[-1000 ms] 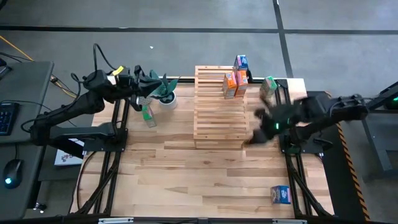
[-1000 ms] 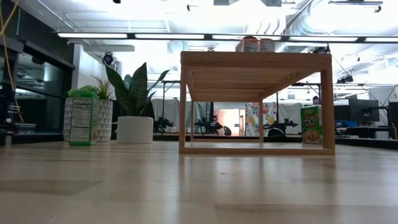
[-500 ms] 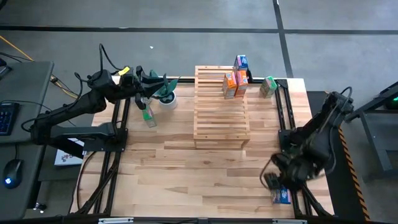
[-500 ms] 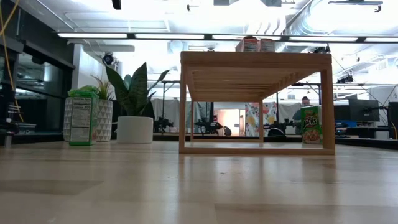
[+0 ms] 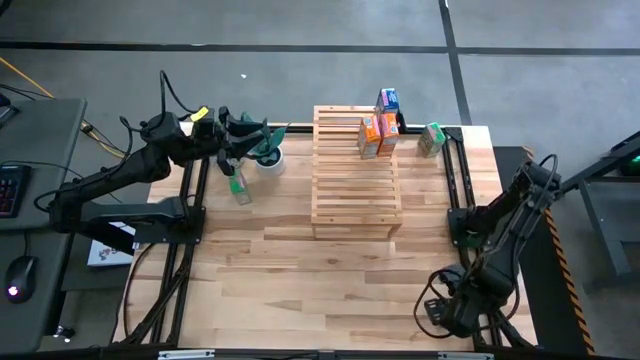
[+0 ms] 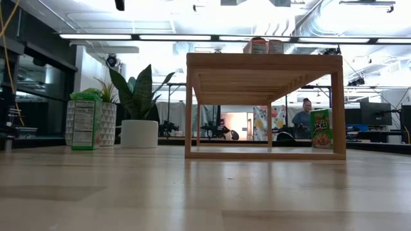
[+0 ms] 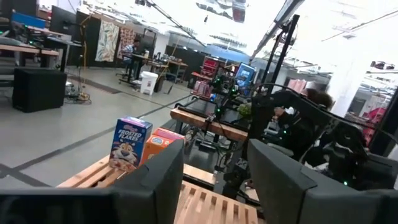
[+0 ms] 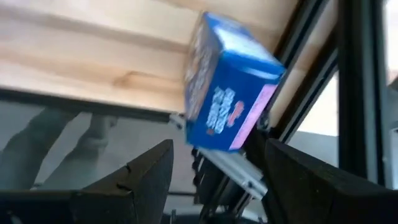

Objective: Stack cereal on shelf
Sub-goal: Put the blue cereal aligned with the other blue cereal box on the shelf

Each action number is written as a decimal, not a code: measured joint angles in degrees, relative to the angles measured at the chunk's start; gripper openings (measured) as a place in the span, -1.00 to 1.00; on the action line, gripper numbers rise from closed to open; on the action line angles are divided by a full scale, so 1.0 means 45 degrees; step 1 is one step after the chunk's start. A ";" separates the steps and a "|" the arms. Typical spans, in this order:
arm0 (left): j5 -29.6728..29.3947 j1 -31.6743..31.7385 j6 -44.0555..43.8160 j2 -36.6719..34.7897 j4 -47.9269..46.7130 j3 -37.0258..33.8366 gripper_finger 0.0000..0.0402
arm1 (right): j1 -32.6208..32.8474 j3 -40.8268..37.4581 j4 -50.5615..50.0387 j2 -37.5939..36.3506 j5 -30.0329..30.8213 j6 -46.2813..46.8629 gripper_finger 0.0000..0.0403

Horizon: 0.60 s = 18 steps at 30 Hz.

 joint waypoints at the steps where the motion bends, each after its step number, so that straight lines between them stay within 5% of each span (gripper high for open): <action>1: -0.0076 0.0000 -0.0002 0.0000 0.0000 0.0000 -0.14 | 0.0056 0.0000 -0.0160 0.0074 0.0004 0.0028 0.23; 8: -0.0393 0.0000 -0.0007 0.0000 0.0000 0.0000 -0.09 | 0.0293 -0.0005 -0.1262 0.0171 0.0112 0.0480 0.23; 18: -0.0396 -0.0005 -0.0332 0.0000 -0.0008 0.0000 -0.09 | 0.0317 -0.0835 0.0223 0.0167 0.0541 0.0887 0.23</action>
